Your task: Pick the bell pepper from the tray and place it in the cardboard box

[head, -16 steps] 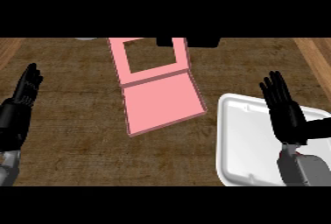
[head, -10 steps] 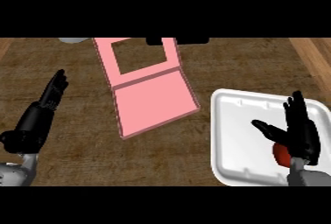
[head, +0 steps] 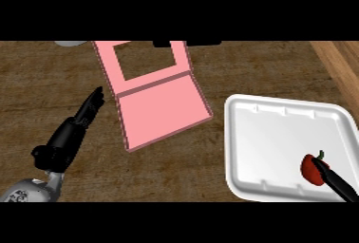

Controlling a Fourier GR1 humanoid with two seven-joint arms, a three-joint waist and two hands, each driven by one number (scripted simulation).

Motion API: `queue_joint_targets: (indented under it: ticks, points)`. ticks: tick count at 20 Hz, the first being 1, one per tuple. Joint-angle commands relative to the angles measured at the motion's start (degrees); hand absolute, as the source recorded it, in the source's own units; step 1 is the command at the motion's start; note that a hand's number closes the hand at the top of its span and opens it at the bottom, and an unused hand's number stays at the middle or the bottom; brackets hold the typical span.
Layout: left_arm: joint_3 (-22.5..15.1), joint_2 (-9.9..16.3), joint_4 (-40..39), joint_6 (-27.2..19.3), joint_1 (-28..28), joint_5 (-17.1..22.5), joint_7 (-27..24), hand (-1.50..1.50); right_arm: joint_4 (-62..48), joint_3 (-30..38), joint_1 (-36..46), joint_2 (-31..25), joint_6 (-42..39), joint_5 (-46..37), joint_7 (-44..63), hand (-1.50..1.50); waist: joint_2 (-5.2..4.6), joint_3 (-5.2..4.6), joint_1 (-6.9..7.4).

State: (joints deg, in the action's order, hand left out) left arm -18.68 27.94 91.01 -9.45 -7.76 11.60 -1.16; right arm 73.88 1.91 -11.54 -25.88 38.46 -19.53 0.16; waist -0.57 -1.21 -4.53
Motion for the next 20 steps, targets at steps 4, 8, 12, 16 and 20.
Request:
queue_joint_targets:
  ticks: [4, 8, 12, 16, 20]
  points:
    - [-3.0, -2.0, -1.0, 0.9, -1.5, -0.9, 1.3, 0.00, 7.0, -5.2, -9.2, -3.7, 6.0, -20.0, 15.4, -1.50, 0.17, 0.12, 1.71]
    - [-3.2, -3.3, -1.2, 0.6, -3.2, -0.6, 3.2, 0.00, 16.2, -7.7, -11.7, -4.1, -2.6, -23.6, 26.8, -1.50, 0.19, 0.15, 2.39]
    - [-3.3, -3.1, -1.0, 1.1, -4.4, -0.9, 3.7, 0.00, 26.2, -12.3, -13.4, -2.7, -12.0, -25.5, 37.8, -1.50, 0.34, 0.28, 3.29]
    - [-2.5, -3.5, -3.4, 2.7, -6.3, -0.3, 3.1, 0.00, 38.7, -13.4, -11.2, -4.3, -23.8, -28.3, 53.2, -1.50, 0.19, 0.53, 3.86]
    - [-2.8, -4.4, -3.3, 2.9, -6.0, -0.7, 3.2, 0.00, 50.3, -16.1, -6.8, -1.2, -34.1, -32.0, 69.9, -1.50, 0.44, 0.85, 4.65]
